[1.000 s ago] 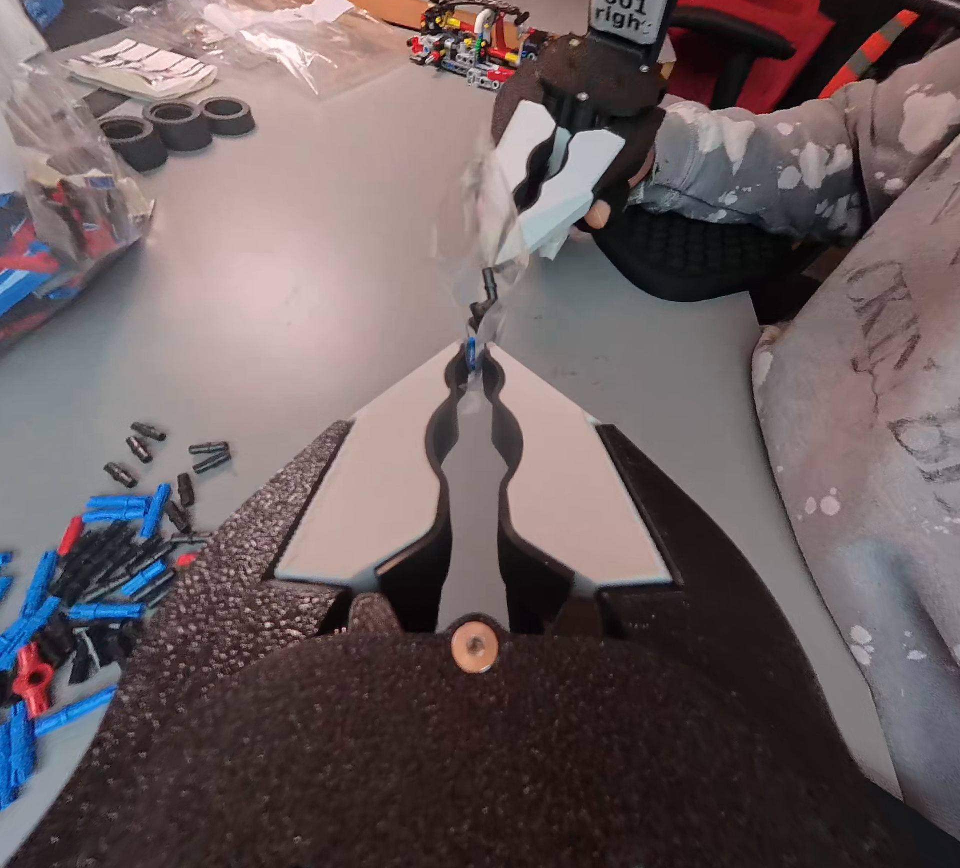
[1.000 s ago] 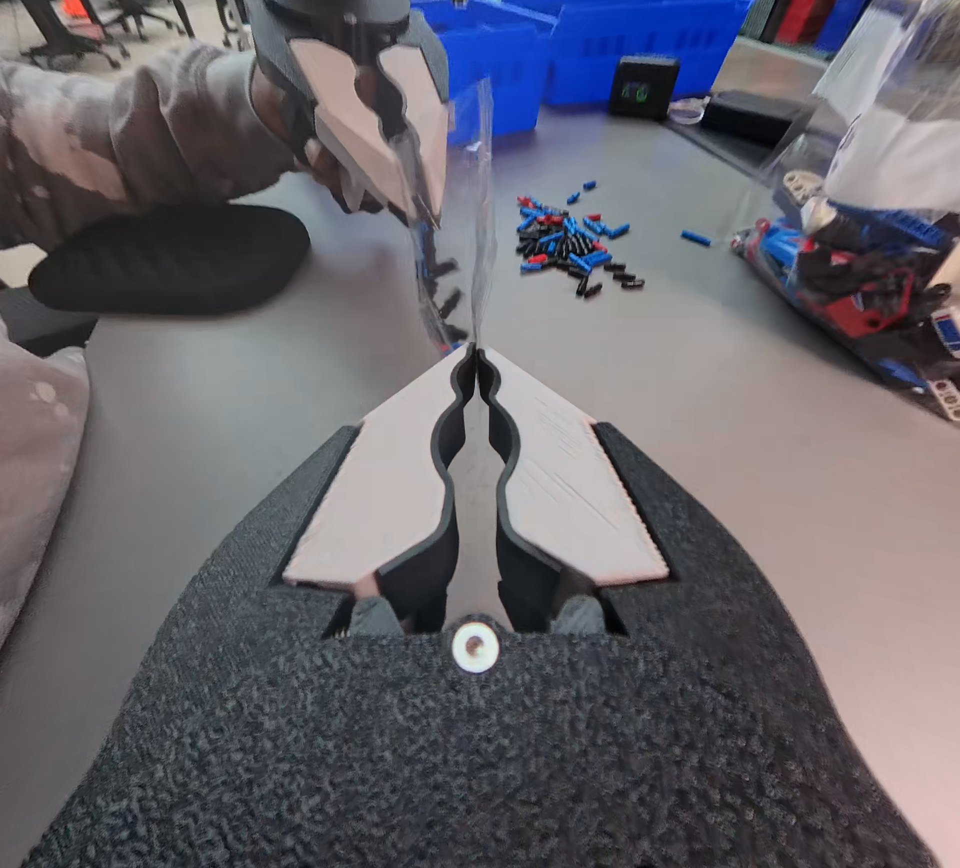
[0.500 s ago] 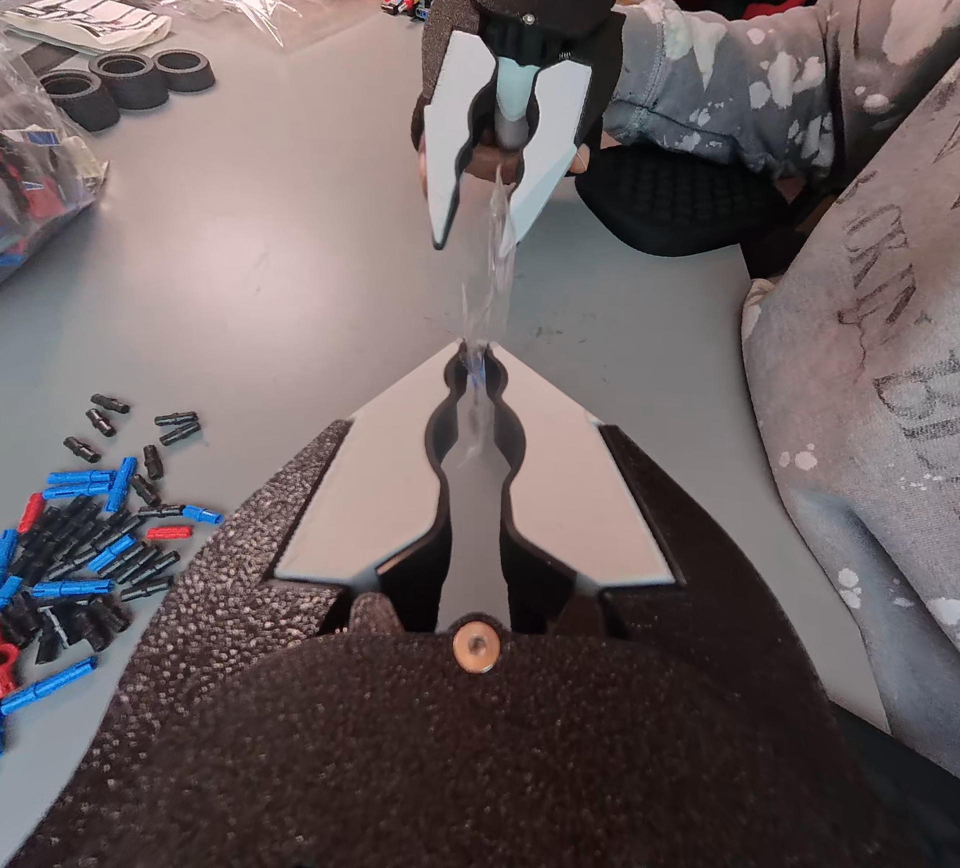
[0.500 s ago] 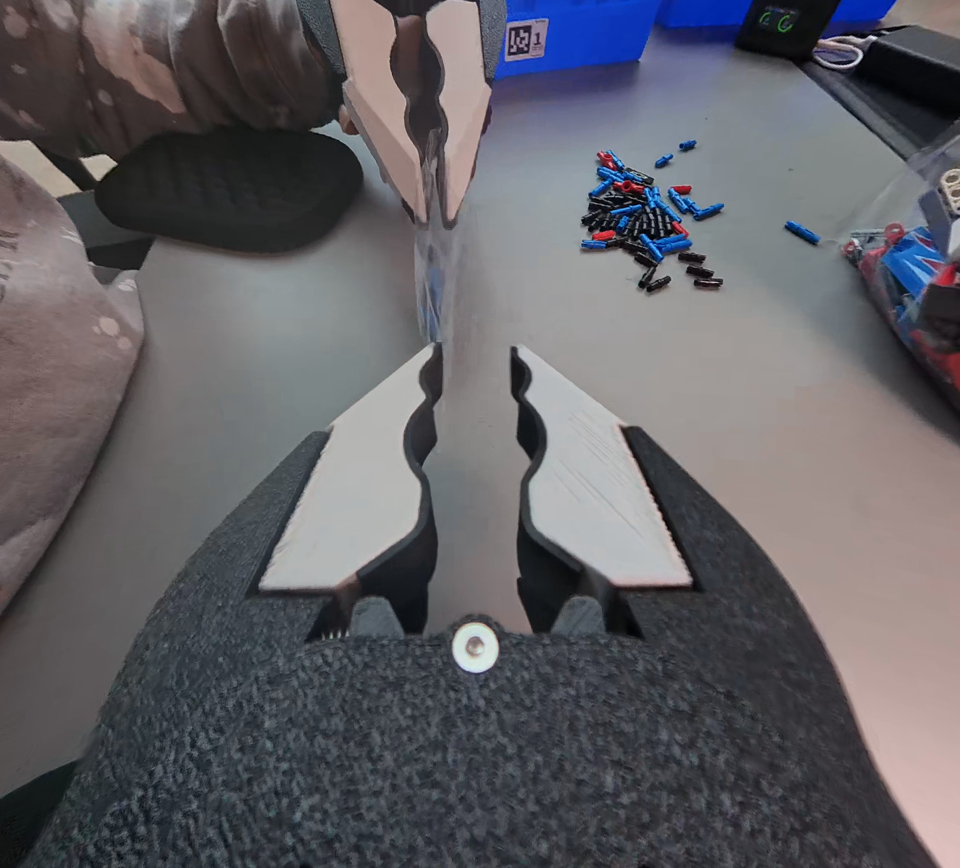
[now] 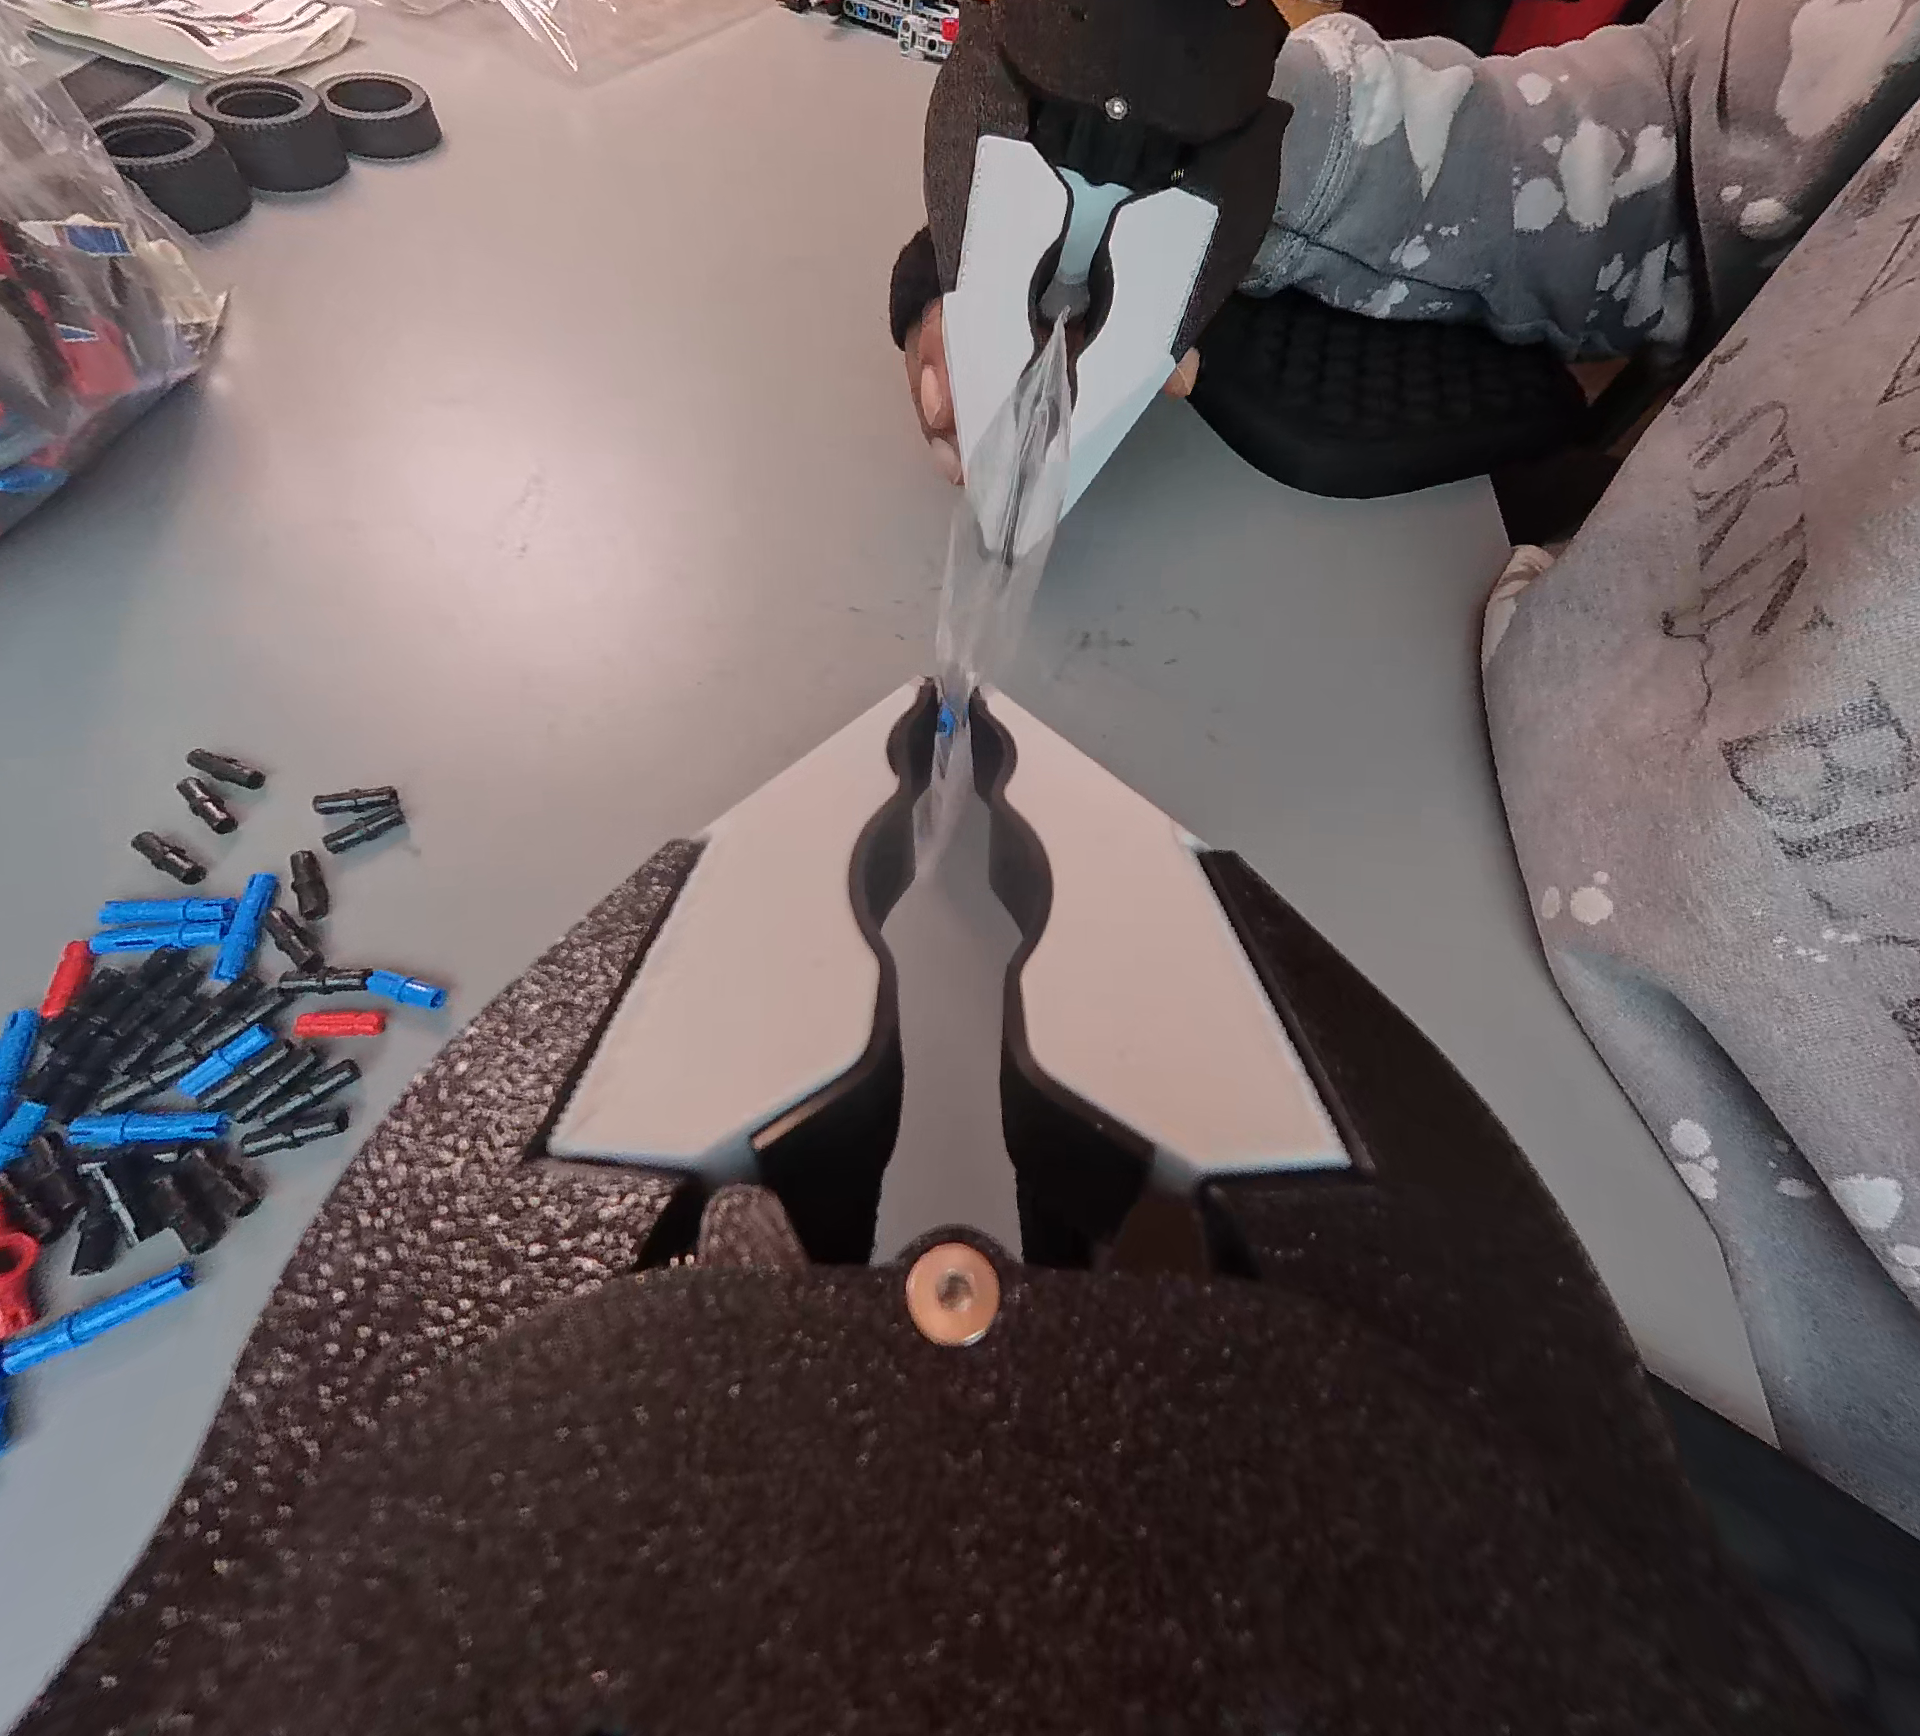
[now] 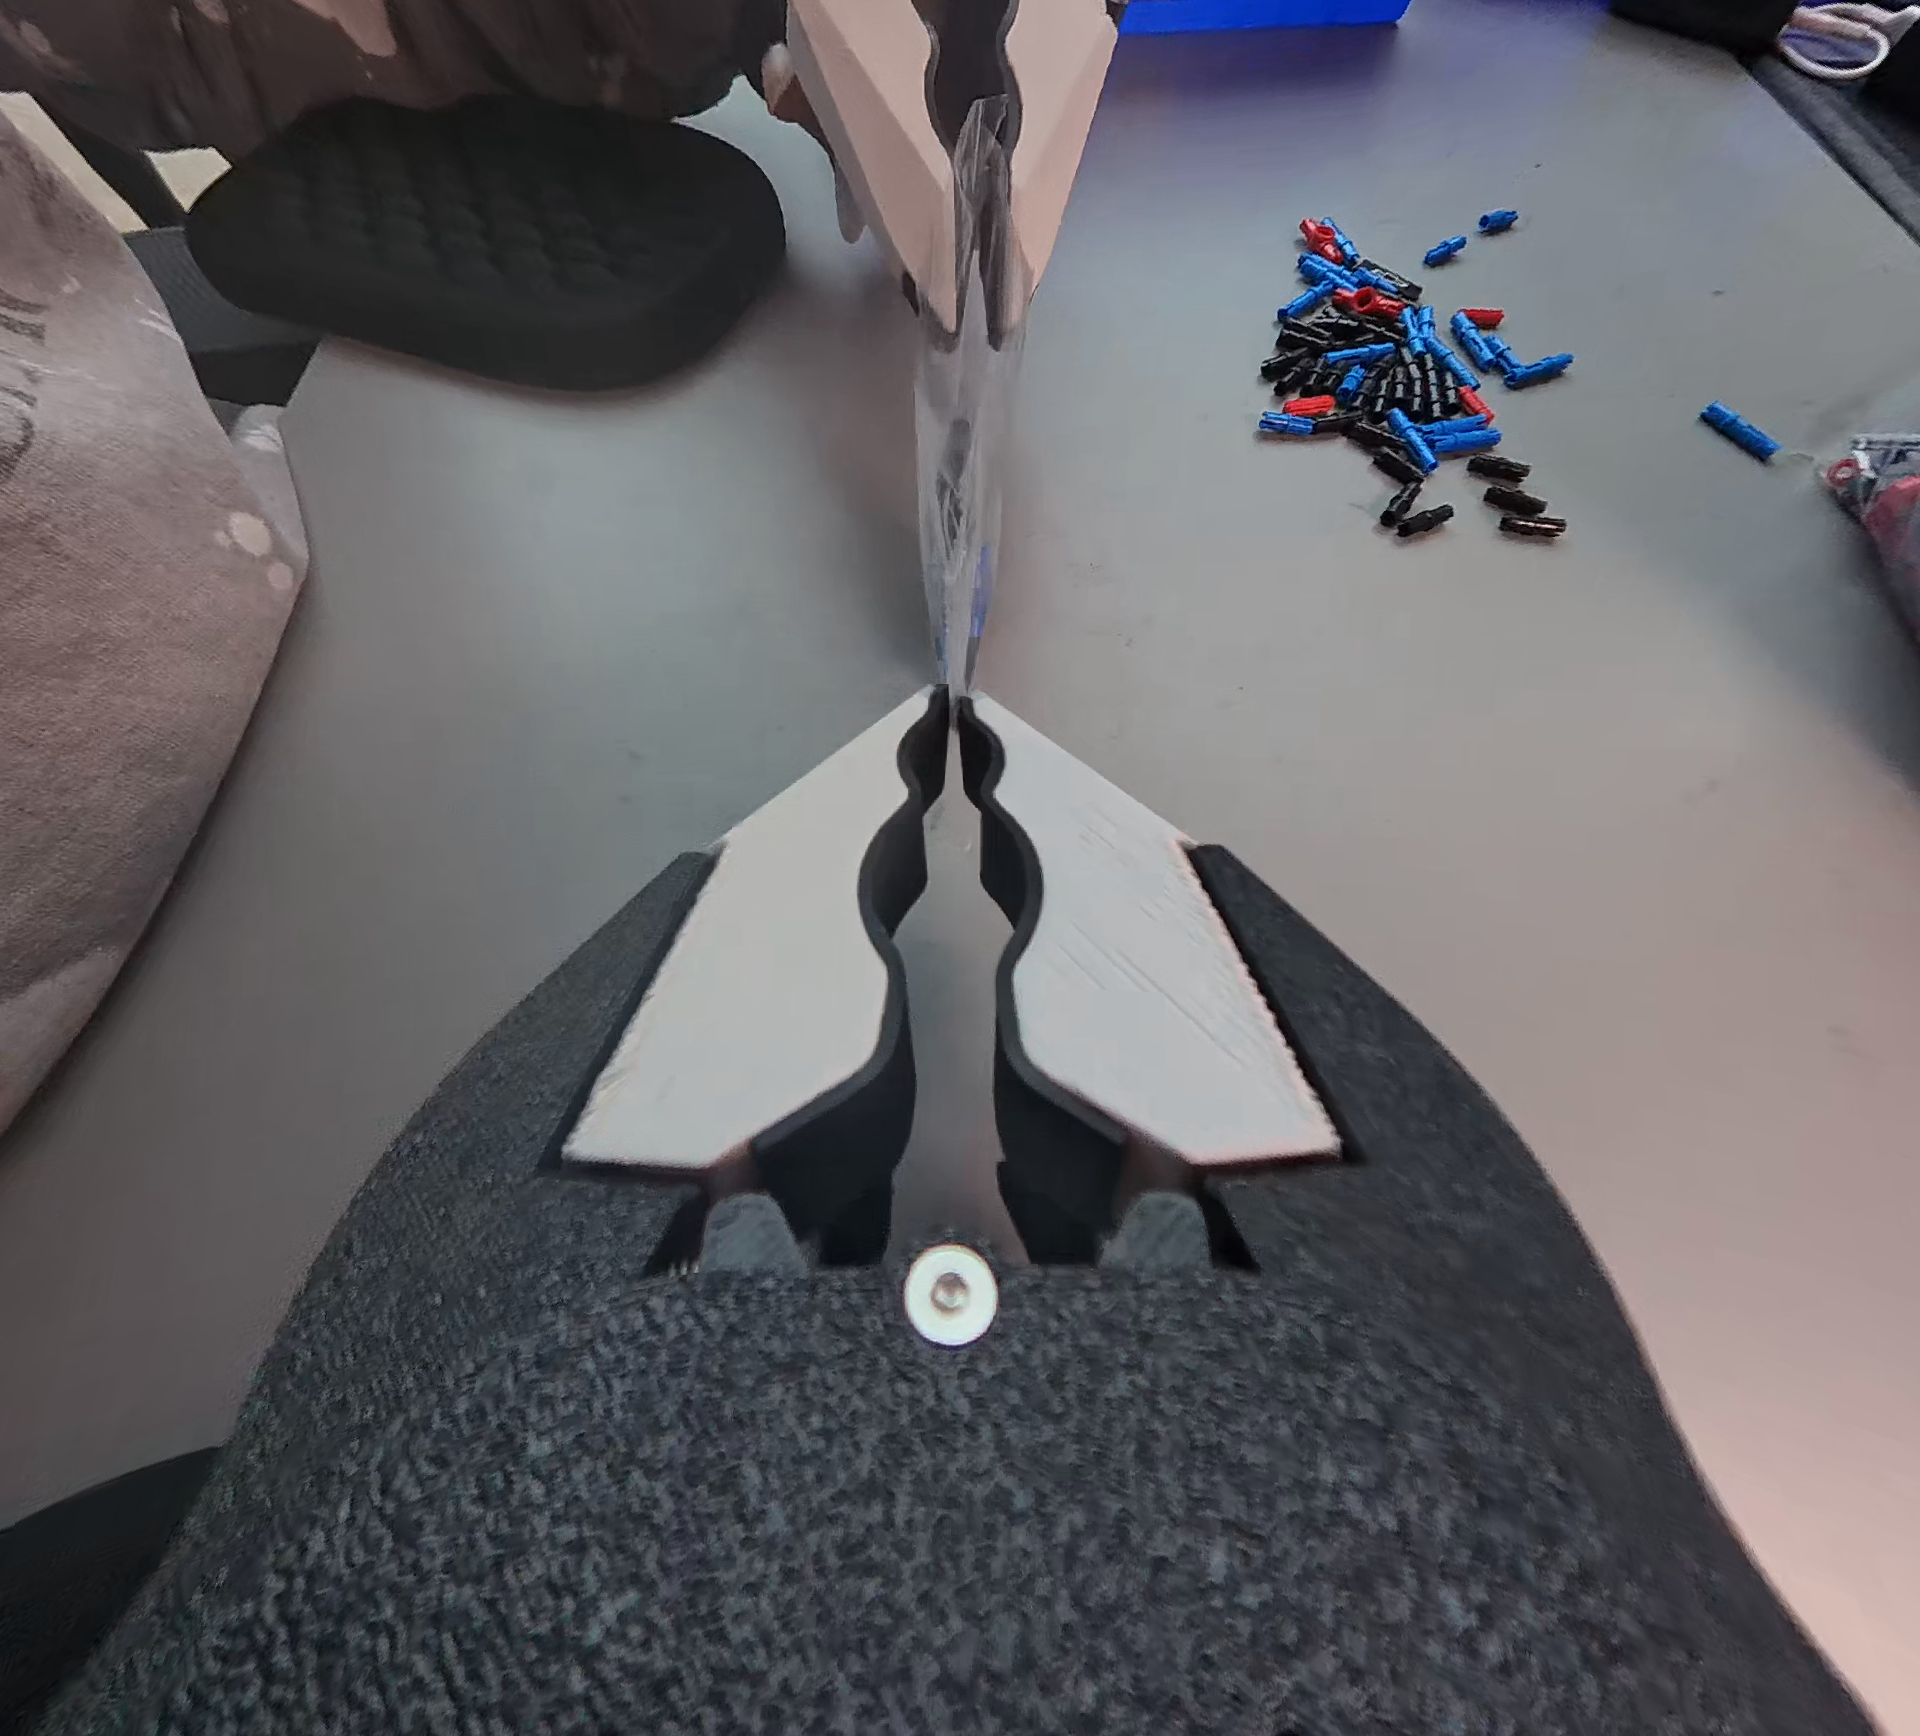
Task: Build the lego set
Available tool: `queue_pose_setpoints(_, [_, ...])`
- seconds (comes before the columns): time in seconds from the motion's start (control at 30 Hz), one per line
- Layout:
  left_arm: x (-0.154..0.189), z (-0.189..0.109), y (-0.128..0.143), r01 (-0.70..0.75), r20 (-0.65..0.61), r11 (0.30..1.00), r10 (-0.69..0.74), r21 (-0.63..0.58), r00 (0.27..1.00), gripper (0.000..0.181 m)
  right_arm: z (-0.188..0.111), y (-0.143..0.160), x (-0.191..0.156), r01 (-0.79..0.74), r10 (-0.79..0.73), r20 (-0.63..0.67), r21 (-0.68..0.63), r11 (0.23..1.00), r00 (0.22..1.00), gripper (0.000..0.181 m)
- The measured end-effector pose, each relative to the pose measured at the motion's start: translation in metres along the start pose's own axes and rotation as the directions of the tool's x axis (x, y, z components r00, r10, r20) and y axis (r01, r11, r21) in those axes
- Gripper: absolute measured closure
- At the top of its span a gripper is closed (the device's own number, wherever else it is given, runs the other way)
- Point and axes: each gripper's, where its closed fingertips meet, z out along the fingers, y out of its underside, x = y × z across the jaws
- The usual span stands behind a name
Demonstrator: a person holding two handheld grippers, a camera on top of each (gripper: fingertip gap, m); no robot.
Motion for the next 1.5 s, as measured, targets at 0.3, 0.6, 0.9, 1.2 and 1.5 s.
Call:
queue_pose_setpoints(0.3, [-0.08, -0.035, 0.021, 0.288, 0.324, 0.958, -0.274, 0.005, 0.906, 0.163, -0.008, 0.009, 0.008, -0.019, 0.017, -0.061, -0.026, 0.999, 0.998, 0.181])
queue_pose_setpoints(0.6, [-0.116, -0.02, 0.066, 0.367, 0.561, 0.915, -0.218, -0.167, 0.798, 0.167, -0.012, 0.016, 0.01, -0.039, 0.035, -0.077, -0.053, 0.998, 0.996, 0.181])
queue_pose_setpoints(0.9, [-0.109, -0.013, 0.056, 0.283, 0.492, 0.941, -0.16, -0.186, 0.856, 0.177, -0.015, 0.013, 0.013, -0.099, 0.097, -0.075, -0.027, 0.995, 0.992, 0.181])
queue_pose_setpoints(1.2, [-0.016, -0.004, -0.042, 0.06, 0.079, 0.994, -0.067, 0.092, 0.995, 0.177, -0.014, 0.01, 0.013, -0.187, 0.186, -0.029, -0.008, 0.982, 0.982, 0.181])
queue_pose_setpoints(1.5, [0.002, -0.001, -0.062, 0.049, 0.006, 0.99, -0.05, 0.131, 0.999, 0.177, -0.014, 0.011, 0.013, -0.192, 0.192, -0.033, -0.009, 0.981, 0.981, 0.181])
